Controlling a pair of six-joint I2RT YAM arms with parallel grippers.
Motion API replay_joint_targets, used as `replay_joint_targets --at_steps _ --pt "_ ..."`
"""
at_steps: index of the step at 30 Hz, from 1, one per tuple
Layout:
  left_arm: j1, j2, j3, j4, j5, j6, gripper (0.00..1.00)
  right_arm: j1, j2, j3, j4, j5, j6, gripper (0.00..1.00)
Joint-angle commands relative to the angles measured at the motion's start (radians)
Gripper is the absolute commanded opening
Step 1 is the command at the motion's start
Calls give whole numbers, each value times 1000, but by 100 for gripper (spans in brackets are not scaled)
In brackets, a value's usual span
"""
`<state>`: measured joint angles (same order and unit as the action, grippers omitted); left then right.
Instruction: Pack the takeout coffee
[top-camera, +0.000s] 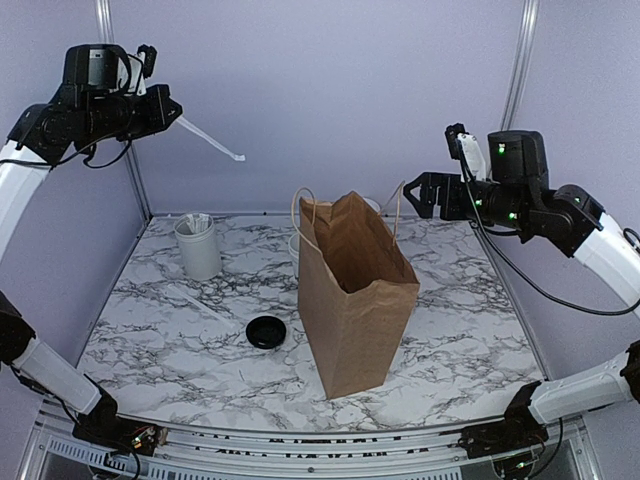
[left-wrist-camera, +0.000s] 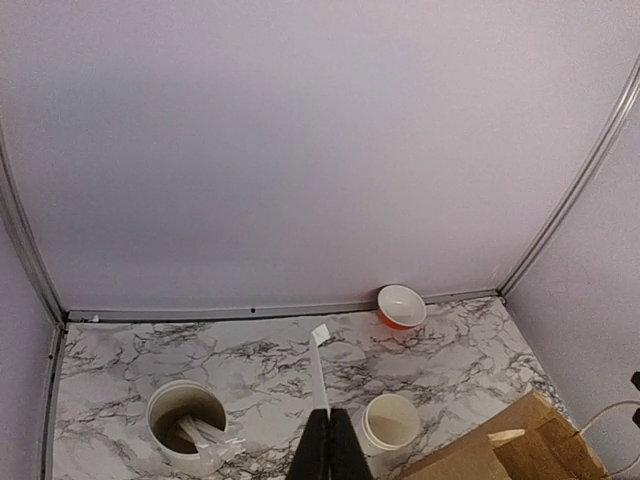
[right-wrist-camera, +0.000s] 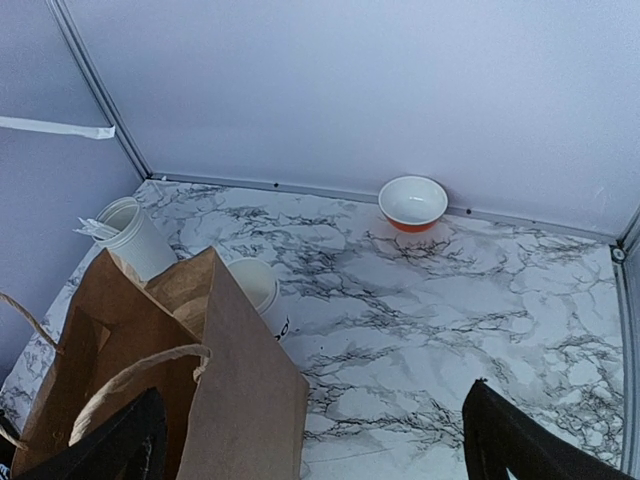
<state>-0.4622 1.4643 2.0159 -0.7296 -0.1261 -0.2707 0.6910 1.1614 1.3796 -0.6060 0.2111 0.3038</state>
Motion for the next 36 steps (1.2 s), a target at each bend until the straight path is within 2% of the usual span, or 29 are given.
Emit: replay_joint_targets --at_steps 1,7,17,36 --pt "-24 -21 37 17 186 24 0 -6 -15 38 25 19 2 100" --pt "-99 -34 52 22 277 71 0 -7 -19 36 22 43 -1 100" --pt "-278 -35 76 23 240 174 0 -7 -21 39 22 53 -1 100" --pt "-395 -5 61 -16 263 233 0 -7 -46 22 33 71 6 99"
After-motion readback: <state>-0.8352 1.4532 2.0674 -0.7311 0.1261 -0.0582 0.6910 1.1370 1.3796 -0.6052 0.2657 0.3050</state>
